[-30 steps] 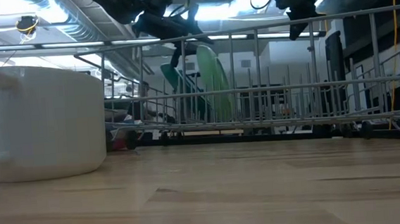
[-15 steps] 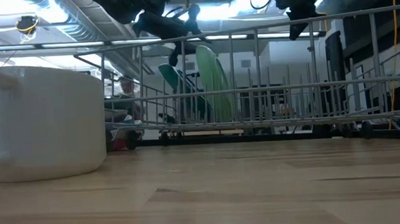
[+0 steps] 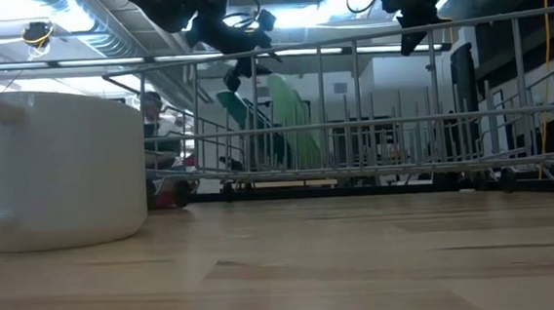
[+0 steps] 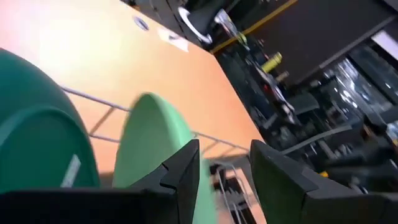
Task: Sort dishes
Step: Put the light green plate into the dishwasher rack, then put the green plate into the dishwasher rack
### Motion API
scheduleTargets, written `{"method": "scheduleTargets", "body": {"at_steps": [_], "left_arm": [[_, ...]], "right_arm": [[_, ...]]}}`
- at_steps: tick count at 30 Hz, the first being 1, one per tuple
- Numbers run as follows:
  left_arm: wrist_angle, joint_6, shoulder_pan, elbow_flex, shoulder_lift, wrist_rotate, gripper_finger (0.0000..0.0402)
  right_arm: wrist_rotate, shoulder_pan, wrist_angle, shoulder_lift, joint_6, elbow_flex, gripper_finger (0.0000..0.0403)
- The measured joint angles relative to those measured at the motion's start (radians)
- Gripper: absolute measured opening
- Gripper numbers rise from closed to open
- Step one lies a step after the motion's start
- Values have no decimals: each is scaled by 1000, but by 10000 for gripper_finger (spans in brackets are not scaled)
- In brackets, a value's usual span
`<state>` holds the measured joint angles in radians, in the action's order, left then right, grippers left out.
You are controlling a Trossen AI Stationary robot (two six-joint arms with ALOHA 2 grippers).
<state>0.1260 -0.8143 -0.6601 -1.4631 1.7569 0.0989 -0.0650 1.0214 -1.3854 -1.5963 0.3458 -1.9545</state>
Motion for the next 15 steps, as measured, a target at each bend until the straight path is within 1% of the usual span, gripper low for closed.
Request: {"method": "scheduleTargets", "body": {"at_steps": [4, 12, 15], "left_arm": [[38, -2, 0, 0, 0, 16, 131], [201, -1, 23, 0, 0, 12, 131], [243, 52, 28, 0, -4, -54, 131]], "right_arm": [[0, 0, 0, 0, 0, 0, 65], [0, 0, 0, -3, 0, 0, 65], [0, 0, 0, -5, 1, 0, 65]]}}
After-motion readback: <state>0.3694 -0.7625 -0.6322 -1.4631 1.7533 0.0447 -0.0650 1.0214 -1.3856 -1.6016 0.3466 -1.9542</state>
